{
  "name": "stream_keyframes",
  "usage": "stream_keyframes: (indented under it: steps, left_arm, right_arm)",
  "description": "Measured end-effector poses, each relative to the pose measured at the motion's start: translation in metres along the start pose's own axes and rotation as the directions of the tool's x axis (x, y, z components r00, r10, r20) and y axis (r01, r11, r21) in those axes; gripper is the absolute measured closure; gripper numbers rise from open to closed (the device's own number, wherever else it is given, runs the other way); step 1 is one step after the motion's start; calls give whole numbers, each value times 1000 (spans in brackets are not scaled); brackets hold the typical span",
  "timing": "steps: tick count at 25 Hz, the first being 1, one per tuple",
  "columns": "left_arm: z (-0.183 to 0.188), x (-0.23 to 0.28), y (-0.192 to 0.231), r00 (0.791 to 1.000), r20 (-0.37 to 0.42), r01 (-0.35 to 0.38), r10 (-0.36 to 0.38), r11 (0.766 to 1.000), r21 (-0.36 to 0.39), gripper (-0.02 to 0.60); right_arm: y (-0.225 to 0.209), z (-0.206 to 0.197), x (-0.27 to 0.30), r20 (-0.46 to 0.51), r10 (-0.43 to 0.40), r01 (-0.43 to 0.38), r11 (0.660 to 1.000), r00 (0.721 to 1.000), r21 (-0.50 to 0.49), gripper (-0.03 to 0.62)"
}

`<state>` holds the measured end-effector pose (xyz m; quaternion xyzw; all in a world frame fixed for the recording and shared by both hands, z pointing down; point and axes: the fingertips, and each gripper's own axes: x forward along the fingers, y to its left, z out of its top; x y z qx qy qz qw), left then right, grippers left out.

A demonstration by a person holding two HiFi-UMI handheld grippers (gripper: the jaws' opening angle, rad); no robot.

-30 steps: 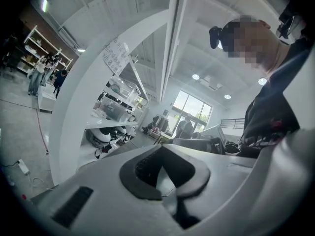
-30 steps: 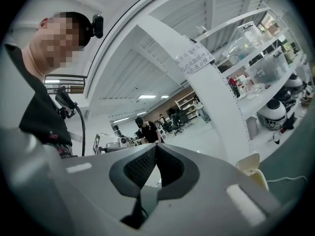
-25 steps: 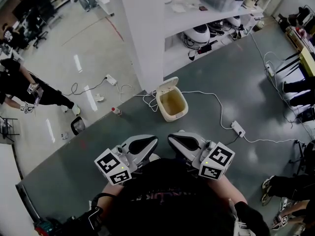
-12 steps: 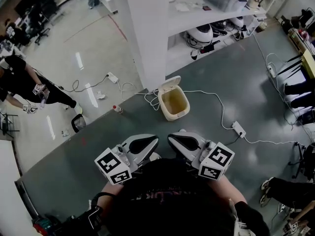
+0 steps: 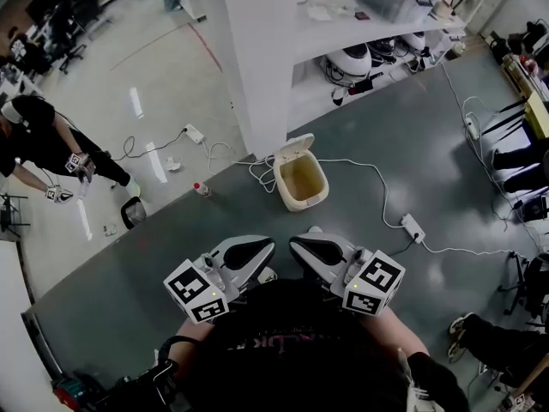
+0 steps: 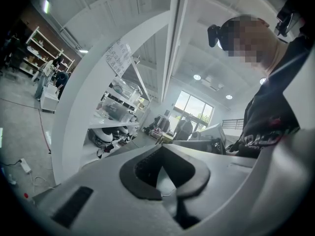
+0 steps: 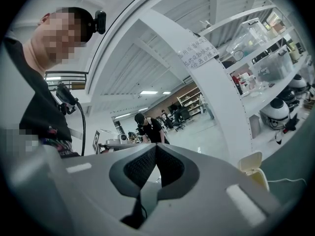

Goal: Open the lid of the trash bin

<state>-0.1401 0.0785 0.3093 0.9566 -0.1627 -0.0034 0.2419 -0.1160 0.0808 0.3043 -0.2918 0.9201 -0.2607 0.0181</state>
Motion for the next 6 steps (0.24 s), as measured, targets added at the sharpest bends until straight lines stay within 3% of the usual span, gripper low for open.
stream_keyframes:
  steps: [6]
  left_arm:
    - [3, 11, 7, 1000, 0, -4, 4, 1000, -5, 579]
  right_arm:
    - [-13, 6, -1, 2, -1, 1, 1000, 1000, 7, 588]
